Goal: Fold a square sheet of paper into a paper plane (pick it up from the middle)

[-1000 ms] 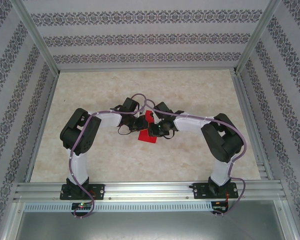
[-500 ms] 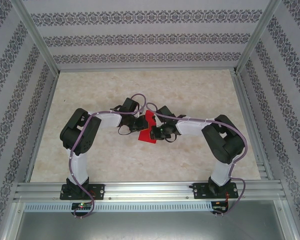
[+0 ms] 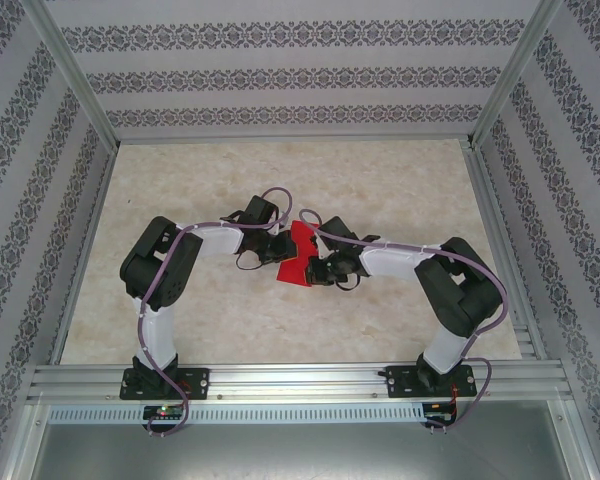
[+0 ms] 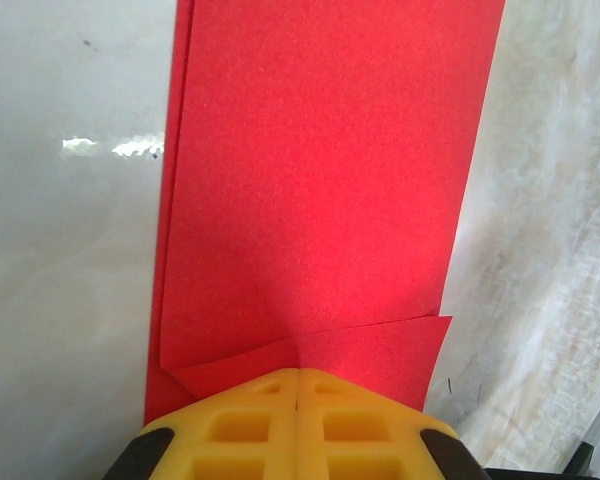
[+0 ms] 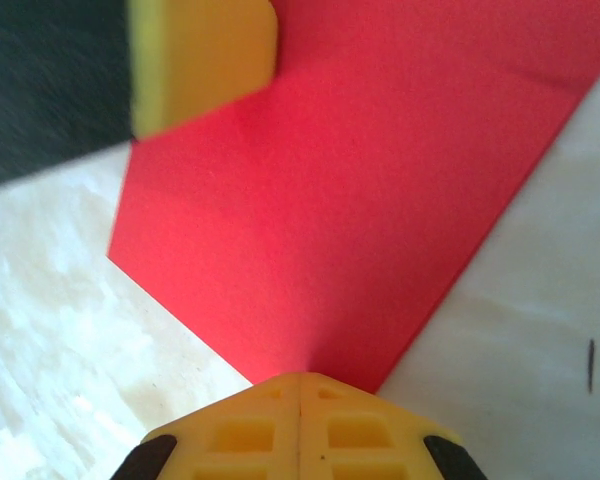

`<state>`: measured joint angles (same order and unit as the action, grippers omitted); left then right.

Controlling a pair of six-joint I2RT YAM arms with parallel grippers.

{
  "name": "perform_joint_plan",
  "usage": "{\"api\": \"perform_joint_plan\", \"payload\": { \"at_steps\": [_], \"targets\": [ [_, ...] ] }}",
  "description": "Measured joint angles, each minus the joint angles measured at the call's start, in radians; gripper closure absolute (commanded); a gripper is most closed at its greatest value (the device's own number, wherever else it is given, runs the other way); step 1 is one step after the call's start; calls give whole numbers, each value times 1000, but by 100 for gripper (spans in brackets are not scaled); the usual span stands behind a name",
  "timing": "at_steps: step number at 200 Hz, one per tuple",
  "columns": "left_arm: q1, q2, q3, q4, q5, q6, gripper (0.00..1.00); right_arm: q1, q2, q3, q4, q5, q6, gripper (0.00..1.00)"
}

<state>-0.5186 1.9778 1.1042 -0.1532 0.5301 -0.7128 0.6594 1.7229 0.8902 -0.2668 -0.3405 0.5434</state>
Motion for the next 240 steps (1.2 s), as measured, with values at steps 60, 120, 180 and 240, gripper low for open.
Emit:
{"api": "perform_joint_plan", "payload": {
  "at_steps": [60, 120, 180, 240],
  "targets": [
    [0, 0, 0, 1, 1, 0, 93, 0, 43, 59, 15, 26, 31, 94],
    [0, 0, -2, 3, 0, 0, 94, 0, 55, 25, 24, 17, 31, 94],
    [0, 0, -5, 8, 1, 0, 93, 0, -25, -64, 12, 2, 8, 94],
    [0, 0, -5, 8, 2, 0, 94, 2, -26, 2, -37, 14, 14, 94]
  ]
}}
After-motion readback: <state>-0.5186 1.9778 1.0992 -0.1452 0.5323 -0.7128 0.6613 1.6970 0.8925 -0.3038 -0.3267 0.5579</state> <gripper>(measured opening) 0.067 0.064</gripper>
